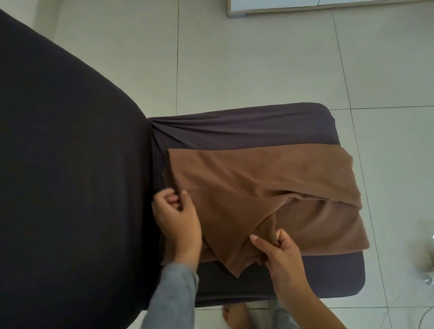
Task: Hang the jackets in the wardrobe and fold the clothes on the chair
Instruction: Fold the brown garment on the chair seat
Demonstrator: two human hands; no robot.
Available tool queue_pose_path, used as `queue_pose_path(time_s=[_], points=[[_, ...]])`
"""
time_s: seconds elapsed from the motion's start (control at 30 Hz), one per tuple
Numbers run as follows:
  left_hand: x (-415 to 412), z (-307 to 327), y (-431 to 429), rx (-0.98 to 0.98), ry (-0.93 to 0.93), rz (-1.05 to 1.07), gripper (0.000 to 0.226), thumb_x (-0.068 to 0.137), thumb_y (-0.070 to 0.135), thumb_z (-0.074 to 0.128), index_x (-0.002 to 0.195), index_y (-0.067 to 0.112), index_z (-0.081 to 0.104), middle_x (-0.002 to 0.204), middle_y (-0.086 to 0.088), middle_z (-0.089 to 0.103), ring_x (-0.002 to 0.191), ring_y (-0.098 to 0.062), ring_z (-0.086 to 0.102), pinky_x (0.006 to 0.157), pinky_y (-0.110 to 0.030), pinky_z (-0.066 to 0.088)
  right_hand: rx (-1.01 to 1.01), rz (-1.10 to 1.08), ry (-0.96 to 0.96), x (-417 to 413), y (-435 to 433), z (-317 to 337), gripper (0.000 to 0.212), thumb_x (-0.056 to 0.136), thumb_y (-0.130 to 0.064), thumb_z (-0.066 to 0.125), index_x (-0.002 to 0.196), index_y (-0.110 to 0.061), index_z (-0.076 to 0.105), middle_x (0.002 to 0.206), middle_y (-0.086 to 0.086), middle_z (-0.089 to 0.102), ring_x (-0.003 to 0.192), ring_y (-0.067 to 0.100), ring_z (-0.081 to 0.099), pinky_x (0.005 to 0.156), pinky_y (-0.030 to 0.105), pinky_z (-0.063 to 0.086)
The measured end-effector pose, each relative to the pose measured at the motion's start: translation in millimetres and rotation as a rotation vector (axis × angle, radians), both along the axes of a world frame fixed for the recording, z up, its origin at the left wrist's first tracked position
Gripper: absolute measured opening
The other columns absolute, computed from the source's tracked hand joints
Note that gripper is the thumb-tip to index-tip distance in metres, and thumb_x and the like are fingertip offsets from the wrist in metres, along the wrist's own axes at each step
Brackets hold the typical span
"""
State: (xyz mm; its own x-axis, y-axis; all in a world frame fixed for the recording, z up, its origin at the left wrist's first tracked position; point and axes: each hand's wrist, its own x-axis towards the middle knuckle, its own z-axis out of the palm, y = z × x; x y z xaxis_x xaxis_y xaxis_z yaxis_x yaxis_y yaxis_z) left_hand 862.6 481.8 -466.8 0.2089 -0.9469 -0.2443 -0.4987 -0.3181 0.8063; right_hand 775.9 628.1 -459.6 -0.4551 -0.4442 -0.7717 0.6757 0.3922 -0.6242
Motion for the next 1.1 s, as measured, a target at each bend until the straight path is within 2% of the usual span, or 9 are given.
queue_pose_path(time_s=[0.1,0.17,0.27,0.5,0.6,0.73,0.83,0.9,1.1], points=[[12.1,3.5,51.5,0.196,0.06,0.052,0.014,0.091,0.018,0.06,0.086,0.011,0.048,0.078,-0.001,0.055,0.072,-0.02,0.055,0.064,-0.022,0.042,0.035,0.013,-0.009,7.5,0.9,0.6,0.023,0.077,-0.003,0.072,0.085,-0.007,0.051,0.079,0.008,0.061,0.083,0.029,0.059,0.08,0.042,0.053],[18.1,0.7,74.5,0.367,0.124,0.042,0.018,0.09,0.03,0.06,0.086,0.016,0.05,0.082,-0.001,0.058,0.075,-0.019,0.058,0.066,-0.028,0.046,0.065,0.021,-0.026,8.1,0.9,1.7,0.039,0.074,-0.006,0.076,0.1,-0.01,0.048,0.097,0.012,0.061,0.093,0.032,0.061,0.078,0.041,0.054],[24.8,-4.0,84.1,0.449,0.058,-0.096,0.018,0.088,0.036,0.062,0.087,0.019,0.055,0.091,0.002,0.057,0.077,-0.006,0.054,0.061,-0.017,0.039,0.071,0.013,-0.096,6.4,1.0,4.4,0.063,0.067,-0.022,0.08,0.119,-0.01,0.046,0.112,0.013,0.06,0.102,0.032,0.062,0.082,0.045,0.055],[42.0,-1.4,71.8,0.433,0.259,-0.052,0.017,0.097,0.022,0.048,0.082,0.015,0.05,0.087,-0.003,0.062,0.086,-0.019,0.059,0.079,-0.033,0.05,0.02,-0.181,-0.166,-5.3,7.9,10.2,0.008,0.093,-0.014,0.055,0.095,-0.009,0.06,0.095,0.008,0.065,0.094,0.022,0.062,0.079,0.04,0.054],[45.4,6.3,75.0,0.432,0.322,-0.063,0.016,0.099,0.023,0.045,0.087,0.013,0.049,0.091,-0.003,0.063,0.087,-0.015,0.06,0.08,-0.035,0.052,0.052,-0.182,-0.079,-1.7,14.6,11.6,0.019,0.09,0.0,0.055,0.076,-0.009,0.046,0.078,0.007,0.055,0.081,0.02,0.056,0.076,0.034,0.053],[45.1,7.6,76.1,0.543,0.332,-0.072,0.02,0.096,0.031,0.05,0.095,0.011,0.054,0.092,-0.001,0.063,0.087,-0.014,0.059,0.089,-0.043,0.05,0.073,-0.204,-0.045,-0.4,16.9,12.1,0.027,0.083,0.013,0.057,0.082,-0.01,0.042,0.076,0.008,0.052,0.075,0.019,0.055,0.076,0.032,0.052],[47.3,11.4,76.7,0.697,0.377,-0.18,0.013,0.09,0.031,0.06,0.093,0.019,0.062,0.095,0.001,0.068,0.09,-0.012,0.064,0.084,-0.035,0.054,0.077,-0.159,-0.072,-3.4,16.5,11.3,0.019,0.084,0.005,0.061,0.098,-0.004,0.052,0.084,0.009,0.059,0.083,0.021,0.06,0.077,0.033,0.052],[48.9,14.4,78.4,0.761,0.44,-0.19,0.01,0.089,0.025,0.062,0.096,0.017,0.065,0.096,-0.001,0.07,0.089,-0.012,0.065,0.078,-0.033,0.057,0.091,-0.102,-0.068,-5.2,16.4,11.0,0.005,0.087,-0.003,0.061,0.088,-0.003,0.055,0.083,0.01,0.059,0.081,0.022,0.06,0.077,0.035,0.054],[42.1,20.1,60.8,0.726,0.658,0.031,0.015,0.089,0.02,0.061,0.101,0.014,0.067,0.102,-0.003,0.07,0.094,-0.018,0.065,0.078,-0.038,0.054,0.025,-0.162,0.112,-7.3,8.4,18.1,0.024,0.091,-0.01,0.058,0.07,-0.008,0.047,0.065,0.009,0.059,0.06,0.017,0.063,0.058,0.025,0.057]])
